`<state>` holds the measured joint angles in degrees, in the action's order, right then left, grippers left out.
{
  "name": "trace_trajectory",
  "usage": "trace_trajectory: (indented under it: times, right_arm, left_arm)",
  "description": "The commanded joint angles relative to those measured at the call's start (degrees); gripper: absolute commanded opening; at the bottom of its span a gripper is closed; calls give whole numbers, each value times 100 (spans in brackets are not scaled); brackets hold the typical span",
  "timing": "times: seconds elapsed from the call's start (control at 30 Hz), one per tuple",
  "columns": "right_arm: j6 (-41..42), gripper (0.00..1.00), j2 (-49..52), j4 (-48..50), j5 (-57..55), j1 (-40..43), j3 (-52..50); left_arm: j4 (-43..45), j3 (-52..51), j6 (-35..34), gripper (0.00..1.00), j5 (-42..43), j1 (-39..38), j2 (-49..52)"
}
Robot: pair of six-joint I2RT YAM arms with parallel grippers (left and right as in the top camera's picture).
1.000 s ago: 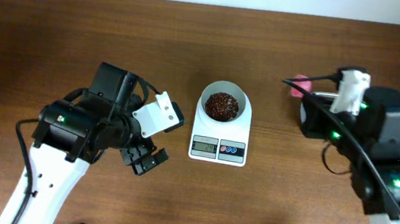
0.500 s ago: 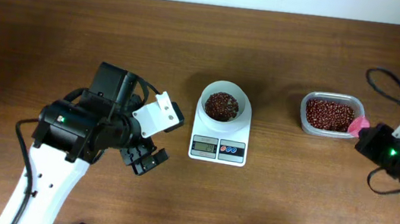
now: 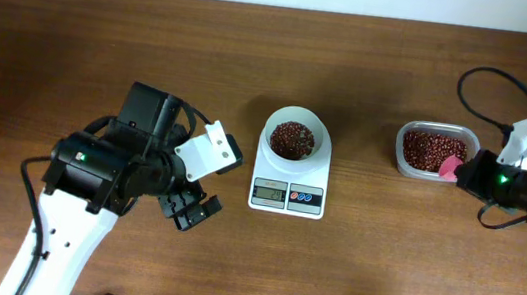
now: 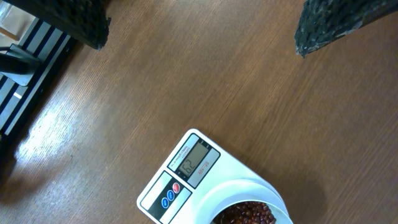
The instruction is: Scoop and weigh 50g on scale
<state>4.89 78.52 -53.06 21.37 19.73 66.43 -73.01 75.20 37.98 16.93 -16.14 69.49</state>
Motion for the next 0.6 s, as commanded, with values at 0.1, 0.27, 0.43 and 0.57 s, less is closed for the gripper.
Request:
trace_trajectory:
  times: [0.1, 0.27, 0.43, 0.57]
  right_arm:
    - [-817, 4, 704, 901, 87, 17, 59]
    - [-815, 4, 1453, 1574, 92, 17, 59]
    - [-745, 4, 1567, 1596, 96, 17, 59]
    - [-590, 4, 1596, 1606, 101, 7, -7]
  left_arm:
    - [7, -17, 90, 99, 22, 33, -9]
    - [7, -17, 90, 99, 22, 33, -9]
    - [7, -17, 90, 99, 20, 33, -9]
    - [7, -17, 90, 99, 22, 33, -9]
